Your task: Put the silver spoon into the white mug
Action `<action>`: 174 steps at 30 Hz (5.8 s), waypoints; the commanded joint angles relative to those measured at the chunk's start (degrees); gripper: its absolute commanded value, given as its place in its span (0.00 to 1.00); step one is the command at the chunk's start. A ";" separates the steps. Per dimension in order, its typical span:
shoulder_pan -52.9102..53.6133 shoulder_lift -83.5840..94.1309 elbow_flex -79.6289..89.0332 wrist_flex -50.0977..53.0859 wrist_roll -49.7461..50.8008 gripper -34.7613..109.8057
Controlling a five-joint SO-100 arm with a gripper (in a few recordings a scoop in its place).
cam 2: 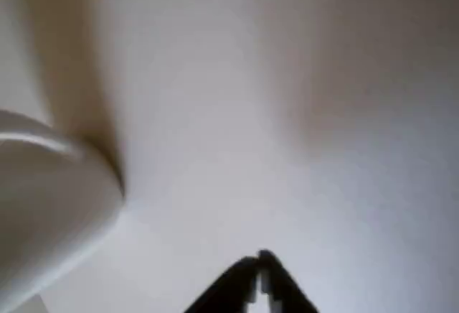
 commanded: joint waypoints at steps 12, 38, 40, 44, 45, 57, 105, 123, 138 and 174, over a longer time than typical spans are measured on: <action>0.53 0.70 0.00 0.44 -0.44 0.23; -11.25 0.79 0.09 0.88 -11.34 0.23; -11.51 0.79 0.09 0.97 -11.51 0.23; -8.61 0.88 -1.85 -5.45 -6.94 0.23; -6.94 0.88 -4.22 -5.71 -5.36 0.23; 15.91 -42.98 -45.18 -13.89 26.46 0.48; 29.18 -130.52 -107.58 5.98 43.77 0.48; 27.95 -157.24 -145.99 29.79 42.45 0.43; 28.56 -156.97 -146.60 30.06 40.96 0.25; 32.34 -139.92 -146.07 30.32 29.97 0.23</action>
